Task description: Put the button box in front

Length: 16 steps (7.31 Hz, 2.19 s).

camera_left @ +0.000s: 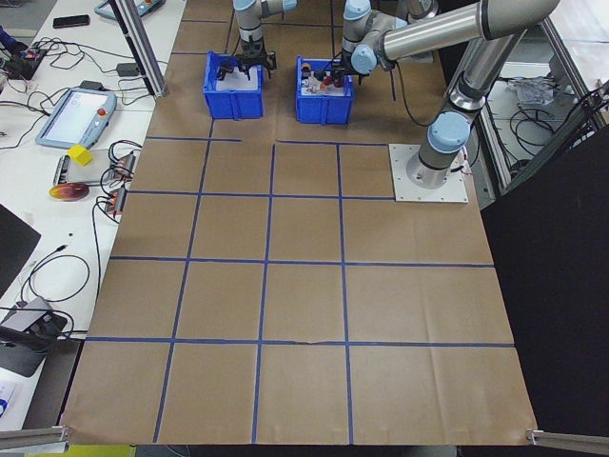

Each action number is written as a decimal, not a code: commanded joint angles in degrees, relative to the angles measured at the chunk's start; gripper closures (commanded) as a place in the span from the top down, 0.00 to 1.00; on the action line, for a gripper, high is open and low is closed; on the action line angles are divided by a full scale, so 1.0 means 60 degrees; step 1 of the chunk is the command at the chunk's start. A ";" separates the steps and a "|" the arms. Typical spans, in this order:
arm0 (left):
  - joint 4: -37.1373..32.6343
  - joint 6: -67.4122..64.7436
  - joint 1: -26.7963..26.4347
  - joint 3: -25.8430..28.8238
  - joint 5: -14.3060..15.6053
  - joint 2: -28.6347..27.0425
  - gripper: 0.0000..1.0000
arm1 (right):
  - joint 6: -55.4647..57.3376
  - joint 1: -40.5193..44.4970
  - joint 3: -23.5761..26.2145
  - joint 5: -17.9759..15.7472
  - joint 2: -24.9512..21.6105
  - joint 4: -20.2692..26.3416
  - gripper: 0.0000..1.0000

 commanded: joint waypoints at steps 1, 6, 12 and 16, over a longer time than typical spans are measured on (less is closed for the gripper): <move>0.0856 -0.0561 -0.0091 -0.0033 -0.0049 -0.0184 0.03 | 0.0030 -0.0006 -0.0035 -0.0019 -0.0070 -0.0054 0.32; 0.0702 0.0502 -0.0004 0.0186 0.0156 0.0282 0.00 | -0.0028 -0.0443 -0.0270 -0.0092 -0.1195 0.0500 0.08; -0.0090 0.4939 0.2909 0.1424 0.0375 0.0113 0.00 | -0.3582 -0.4337 0.1468 -0.0635 -0.2938 0.0635 0.07; 0.0071 0.4828 0.2898 0.5099 0.0085 -0.3400 0.00 | -0.4877 -0.5660 0.3885 -0.0459 -0.4768 0.0488 0.07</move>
